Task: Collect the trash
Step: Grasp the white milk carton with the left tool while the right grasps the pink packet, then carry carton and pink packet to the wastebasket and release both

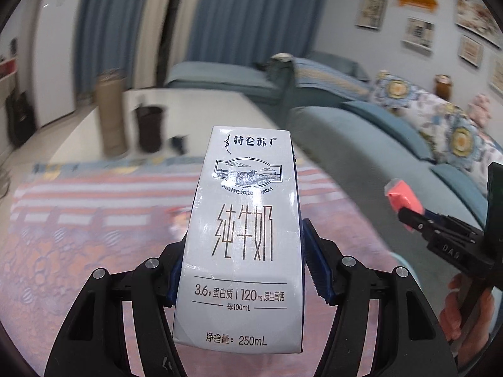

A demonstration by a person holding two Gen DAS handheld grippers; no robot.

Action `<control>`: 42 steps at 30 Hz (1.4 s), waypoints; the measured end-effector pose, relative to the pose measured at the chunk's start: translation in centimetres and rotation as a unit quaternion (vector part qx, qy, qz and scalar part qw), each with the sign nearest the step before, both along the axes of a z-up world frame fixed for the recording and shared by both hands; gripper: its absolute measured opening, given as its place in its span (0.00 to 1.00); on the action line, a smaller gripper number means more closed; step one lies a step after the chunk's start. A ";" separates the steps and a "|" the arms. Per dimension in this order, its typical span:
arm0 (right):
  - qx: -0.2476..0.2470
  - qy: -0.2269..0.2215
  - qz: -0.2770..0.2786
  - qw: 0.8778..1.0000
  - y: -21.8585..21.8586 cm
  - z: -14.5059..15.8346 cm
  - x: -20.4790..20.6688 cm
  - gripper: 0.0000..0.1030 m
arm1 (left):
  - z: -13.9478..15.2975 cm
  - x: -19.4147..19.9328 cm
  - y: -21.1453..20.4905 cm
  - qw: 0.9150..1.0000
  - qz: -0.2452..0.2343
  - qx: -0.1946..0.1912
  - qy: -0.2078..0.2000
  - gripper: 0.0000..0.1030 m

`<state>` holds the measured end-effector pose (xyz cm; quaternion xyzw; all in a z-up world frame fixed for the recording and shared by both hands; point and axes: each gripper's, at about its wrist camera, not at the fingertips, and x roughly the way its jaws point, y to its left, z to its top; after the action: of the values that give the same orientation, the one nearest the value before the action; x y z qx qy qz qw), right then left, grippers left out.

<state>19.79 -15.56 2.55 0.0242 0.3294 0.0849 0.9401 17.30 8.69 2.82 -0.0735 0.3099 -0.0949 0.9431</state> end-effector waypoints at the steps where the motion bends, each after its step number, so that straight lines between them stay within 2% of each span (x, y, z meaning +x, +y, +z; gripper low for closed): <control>1: 0.005 -0.002 -0.009 1.000 -1.1 0.4 -0.6 0.33 | 0.6 -0.2 -1.7 1.000 -0.015 0.000 -0.007 0.59; 7: 0.026 -0.008 -0.078 0.997 -8.3 1.8 -4.5 0.33 | 2.5 -0.9 -9.7 0.995 -0.093 -0.002 -0.018 0.59; 13: 0.039 0.012 -0.142 0.989 -14.5 0.7 -7.1 0.33 | 2.8 -1.5 -18.0 0.987 -0.161 -0.001 -0.018 0.59; 18: 0.062 0.030 -0.198 0.978 -19.0 -1.4 -9.1 0.33 | 0.7 -0.6 -23.7 0.980 -0.199 -0.007 0.009 0.59; 23: 0.082 0.069 -0.234 0.966 -22.0 -4.7 -9.9 0.33 | -2.7 0.2 -27.7 0.973 -0.227 0.002 0.046 0.59; 30: 0.113 0.139 -0.254 0.950 -23.6 -9.8 -9.4 0.34 | -7.4 0.9 -30.3 0.961 -0.257 0.010 0.100 0.59; 36: 0.127 0.165 -0.264 0.942 -24.0 -12.3 -8.7 0.36 | -10.2 1.7 -30.4 0.954 -0.268 0.009 0.136 0.60; 37: 0.126 0.167 -0.266 0.941 -24.0 -12.4 -8.6 0.38 | -10.5 1.8 -30.4 0.953 -0.268 0.008 0.140 0.60; 40: 0.126 0.170 -0.273 0.938 -24.1 -12.8 -8.7 0.52 | -10.7 1.9 -30.3 0.952 -0.270 0.008 0.142 0.65; 42: 0.127 0.166 -0.276 0.938 -24.4 -12.7 -9.0 0.55 | -10.4 1.9 -30.0 0.952 -0.272 0.007 0.140 0.65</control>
<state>10.77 -39.93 -10.14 0.2474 0.4476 -0.1416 0.8475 19.16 -21.35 -7.62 0.0082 0.4481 -0.3346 0.8289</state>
